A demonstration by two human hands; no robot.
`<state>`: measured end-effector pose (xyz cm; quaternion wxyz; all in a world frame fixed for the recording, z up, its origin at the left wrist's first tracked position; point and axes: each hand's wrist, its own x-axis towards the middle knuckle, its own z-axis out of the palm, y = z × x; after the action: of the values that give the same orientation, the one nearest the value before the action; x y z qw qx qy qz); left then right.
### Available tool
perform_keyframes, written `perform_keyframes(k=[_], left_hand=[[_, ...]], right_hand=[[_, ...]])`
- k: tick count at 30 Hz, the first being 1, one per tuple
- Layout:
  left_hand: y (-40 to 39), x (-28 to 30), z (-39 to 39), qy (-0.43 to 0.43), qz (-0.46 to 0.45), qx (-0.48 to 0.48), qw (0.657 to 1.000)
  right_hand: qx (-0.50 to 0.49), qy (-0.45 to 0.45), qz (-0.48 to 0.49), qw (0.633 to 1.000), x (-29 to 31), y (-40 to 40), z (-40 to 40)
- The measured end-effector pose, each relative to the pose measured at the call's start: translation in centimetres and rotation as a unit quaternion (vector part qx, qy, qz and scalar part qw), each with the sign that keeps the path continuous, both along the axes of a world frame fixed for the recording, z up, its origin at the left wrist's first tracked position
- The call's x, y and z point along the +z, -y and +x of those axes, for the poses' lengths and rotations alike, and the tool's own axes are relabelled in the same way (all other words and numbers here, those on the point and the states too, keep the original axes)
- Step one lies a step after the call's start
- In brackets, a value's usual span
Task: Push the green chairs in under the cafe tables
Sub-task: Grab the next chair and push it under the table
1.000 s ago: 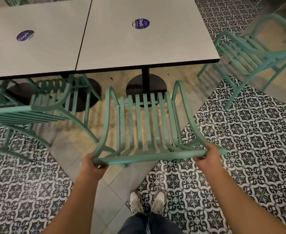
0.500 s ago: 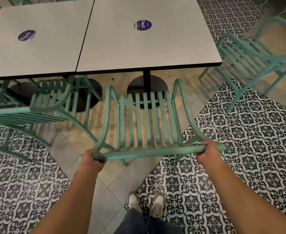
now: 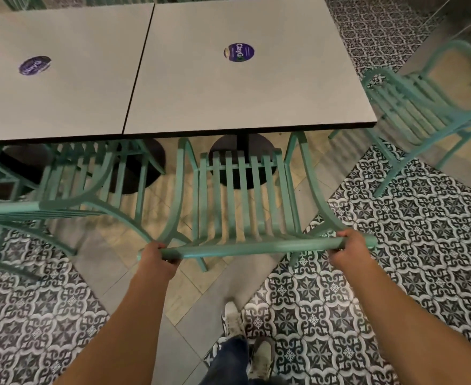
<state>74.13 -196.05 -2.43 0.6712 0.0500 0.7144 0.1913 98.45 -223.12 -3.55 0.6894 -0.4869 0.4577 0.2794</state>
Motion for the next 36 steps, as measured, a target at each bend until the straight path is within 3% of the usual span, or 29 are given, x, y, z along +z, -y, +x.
perform_keyframes(k=[6,16,36], left_hand=[[-2.9,-0.3,3.4,0.010,0.022,-0.033,0.999],[-6.3,-0.6,9.1,0.011,0.015,-0.006,1.000],[-6.8,-1.9,9.4,-0.035,0.008,-0.005,0.999]], right_hand=[[0.003,0.006,0.005,1.000,-0.1,-2.8,3.2],[0.003,0.014,-0.012,1.000,0.0,-6.3,8.8],[0.001,-0.006,-0.030,1.000,-1.5,-6.2,9.5]])
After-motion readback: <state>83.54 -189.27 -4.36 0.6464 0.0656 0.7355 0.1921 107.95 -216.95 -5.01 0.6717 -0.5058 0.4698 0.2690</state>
